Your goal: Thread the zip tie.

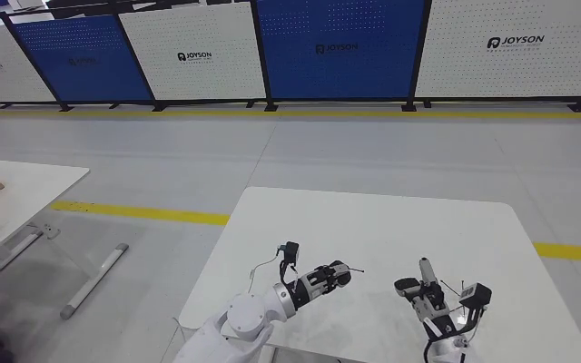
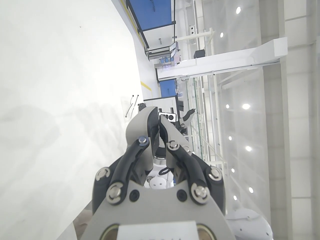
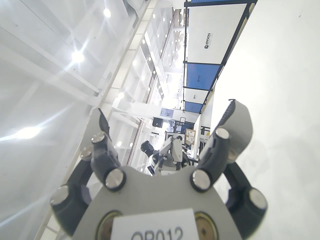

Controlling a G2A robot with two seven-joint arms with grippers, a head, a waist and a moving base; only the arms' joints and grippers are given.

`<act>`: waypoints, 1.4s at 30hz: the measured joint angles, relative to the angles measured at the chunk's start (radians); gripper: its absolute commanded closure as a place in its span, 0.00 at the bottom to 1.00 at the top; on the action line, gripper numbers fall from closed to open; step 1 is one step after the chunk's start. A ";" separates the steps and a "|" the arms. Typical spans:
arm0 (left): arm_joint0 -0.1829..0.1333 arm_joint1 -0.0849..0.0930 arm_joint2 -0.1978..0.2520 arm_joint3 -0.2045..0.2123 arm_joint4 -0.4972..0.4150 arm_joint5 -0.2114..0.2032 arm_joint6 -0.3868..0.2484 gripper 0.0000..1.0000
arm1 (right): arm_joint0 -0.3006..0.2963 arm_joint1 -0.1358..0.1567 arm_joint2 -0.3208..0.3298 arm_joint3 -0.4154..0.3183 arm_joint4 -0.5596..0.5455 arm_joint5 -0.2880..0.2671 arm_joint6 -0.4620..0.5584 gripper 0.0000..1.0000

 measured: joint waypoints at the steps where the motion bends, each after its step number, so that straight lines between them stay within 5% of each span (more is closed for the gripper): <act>1: 0.000 0.000 0.000 0.000 0.000 0.000 0.000 1.00 | 0.000 0.004 0.019 -0.002 0.038 0.016 0.044 0.00; 5: 0.000 0.000 0.000 0.000 0.000 0.000 0.000 1.00 | -0.018 0.030 0.148 -0.011 0.177 0.071 0.303 0.00; 10: 0.000 0.000 0.000 0.000 0.000 0.000 0.000 1.00 | -0.028 0.053 0.251 -0.013 0.179 0.168 0.486 0.00; 25: -0.012 -0.003 0.001 -0.007 -0.071 -0.018 -0.020 1.00 | -0.028 0.054 0.258 -0.013 0.186 0.180 0.487 0.00; 35: 0.038 0.014 -0.107 -0.217 -0.237 -0.069 -0.129 1.00 | -0.028 0.054 0.258 -0.013 0.186 0.180 0.487 0.00; 42: 0.046 0.017 -0.111 -0.237 -0.245 -0.052 -0.150 1.00 | -0.028 0.054 0.258 -0.013 0.186 0.180 0.487 0.00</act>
